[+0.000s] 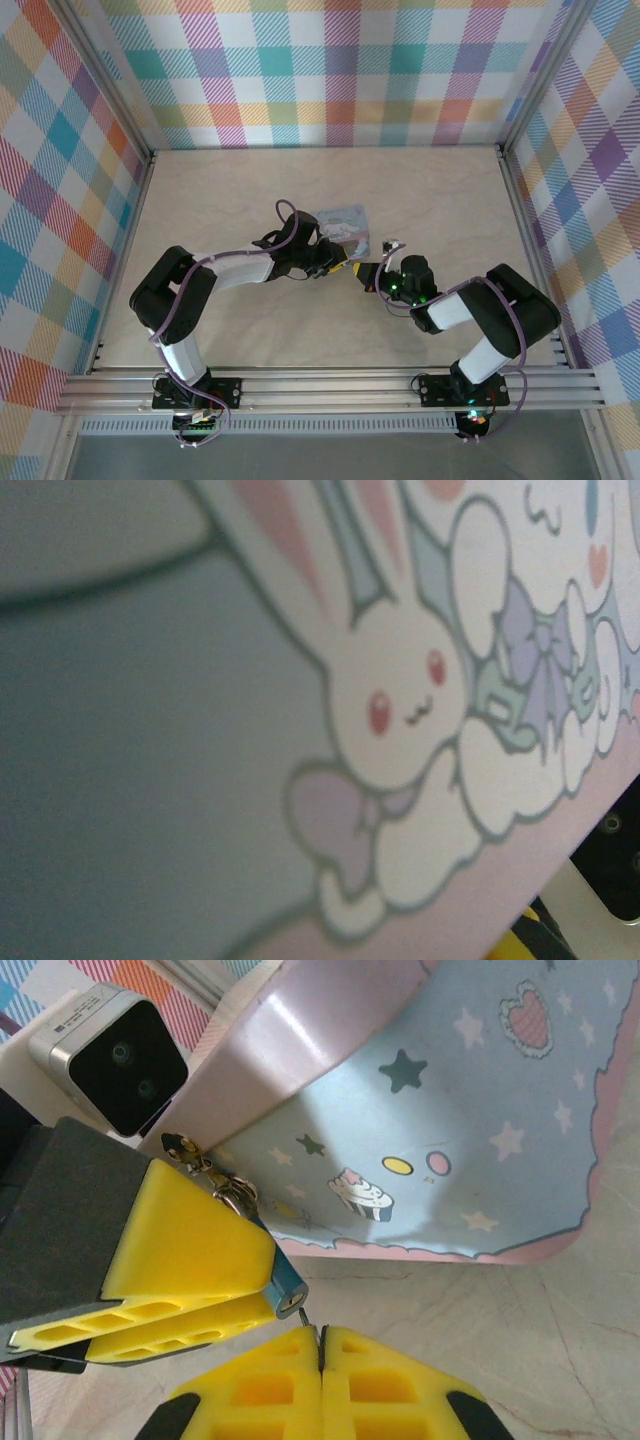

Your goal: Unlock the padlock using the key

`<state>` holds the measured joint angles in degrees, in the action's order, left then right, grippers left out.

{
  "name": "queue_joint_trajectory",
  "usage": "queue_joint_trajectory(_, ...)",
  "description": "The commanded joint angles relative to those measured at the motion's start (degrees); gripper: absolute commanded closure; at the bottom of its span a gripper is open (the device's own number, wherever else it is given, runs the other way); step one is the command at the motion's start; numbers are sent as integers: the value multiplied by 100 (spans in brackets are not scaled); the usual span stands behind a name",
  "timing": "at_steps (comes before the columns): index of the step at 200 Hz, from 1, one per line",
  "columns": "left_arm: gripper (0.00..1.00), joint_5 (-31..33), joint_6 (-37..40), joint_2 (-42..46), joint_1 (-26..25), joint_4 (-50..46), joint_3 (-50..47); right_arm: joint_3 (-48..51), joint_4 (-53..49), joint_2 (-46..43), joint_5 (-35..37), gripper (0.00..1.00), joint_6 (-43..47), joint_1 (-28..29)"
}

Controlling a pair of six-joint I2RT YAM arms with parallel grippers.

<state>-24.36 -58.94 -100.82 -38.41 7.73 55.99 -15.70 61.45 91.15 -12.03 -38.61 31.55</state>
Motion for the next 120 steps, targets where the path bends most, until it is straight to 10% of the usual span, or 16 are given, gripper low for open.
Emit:
queue_joint_trajectory(1,79,19,-56,45,36,128,132,59,263,-146,-72,100,-34,30)
queue_joint_trajectory(120,79,-3,-56,53,30,115,114,29,622,66,55,100,-173,27)
